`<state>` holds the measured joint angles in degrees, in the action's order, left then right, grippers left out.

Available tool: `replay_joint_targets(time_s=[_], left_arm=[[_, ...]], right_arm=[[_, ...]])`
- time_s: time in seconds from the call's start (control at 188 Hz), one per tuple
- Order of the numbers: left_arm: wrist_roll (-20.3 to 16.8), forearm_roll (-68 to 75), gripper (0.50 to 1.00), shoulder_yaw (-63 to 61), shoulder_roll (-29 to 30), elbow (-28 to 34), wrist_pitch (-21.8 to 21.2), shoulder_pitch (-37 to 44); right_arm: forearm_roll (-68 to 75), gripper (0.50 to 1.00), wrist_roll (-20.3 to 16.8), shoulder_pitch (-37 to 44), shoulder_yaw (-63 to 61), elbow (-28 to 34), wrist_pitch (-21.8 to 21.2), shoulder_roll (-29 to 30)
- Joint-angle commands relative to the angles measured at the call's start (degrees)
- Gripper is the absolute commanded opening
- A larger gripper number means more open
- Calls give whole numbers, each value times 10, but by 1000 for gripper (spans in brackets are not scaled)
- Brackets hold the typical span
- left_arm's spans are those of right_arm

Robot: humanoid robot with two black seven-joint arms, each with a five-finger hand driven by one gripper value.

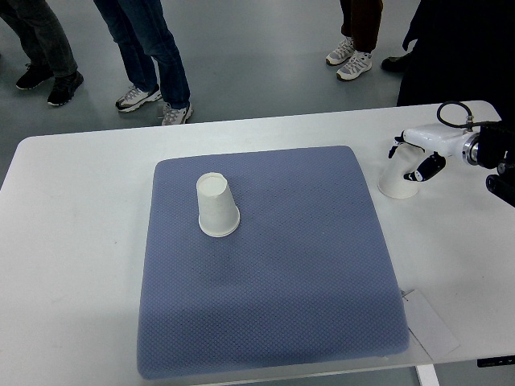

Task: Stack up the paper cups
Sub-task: 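Lift the held cup and carry it above the cup on the cushion, then lower the held cup down over the cup on the cushion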

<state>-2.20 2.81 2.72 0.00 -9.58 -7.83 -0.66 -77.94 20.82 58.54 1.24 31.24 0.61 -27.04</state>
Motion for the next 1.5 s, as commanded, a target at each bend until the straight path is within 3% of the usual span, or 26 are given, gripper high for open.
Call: replay_joint_targets(time_s=[0.0, 0.17, 0.26, 0.616, 1.158, 1.492], left_arm=[[0, 0, 1000, 0, 0, 0, 0, 0], [0, 0, 1000, 0, 0, 0, 0, 0], [0, 0, 1000, 0, 0, 0, 0, 0], [0, 0, 1000, 0, 0, 0, 0, 0], [0, 0, 1000, 0, 0, 0, 0, 0], [0, 0, 1000, 0, 0, 0, 0, 0]], right_arm=[[4, 500, 2, 25, -5, 14, -1, -10], [9, 500, 2, 97, -8, 108, -11, -55], [29, 500, 0, 144, -21, 169, -39, -71], [40, 500, -1, 238, -70, 294, -136, -45], [42, 500, -25, 258, -71, 297, -157, 98], [24, 500, -38, 245, -66, 282, -150, 132]])
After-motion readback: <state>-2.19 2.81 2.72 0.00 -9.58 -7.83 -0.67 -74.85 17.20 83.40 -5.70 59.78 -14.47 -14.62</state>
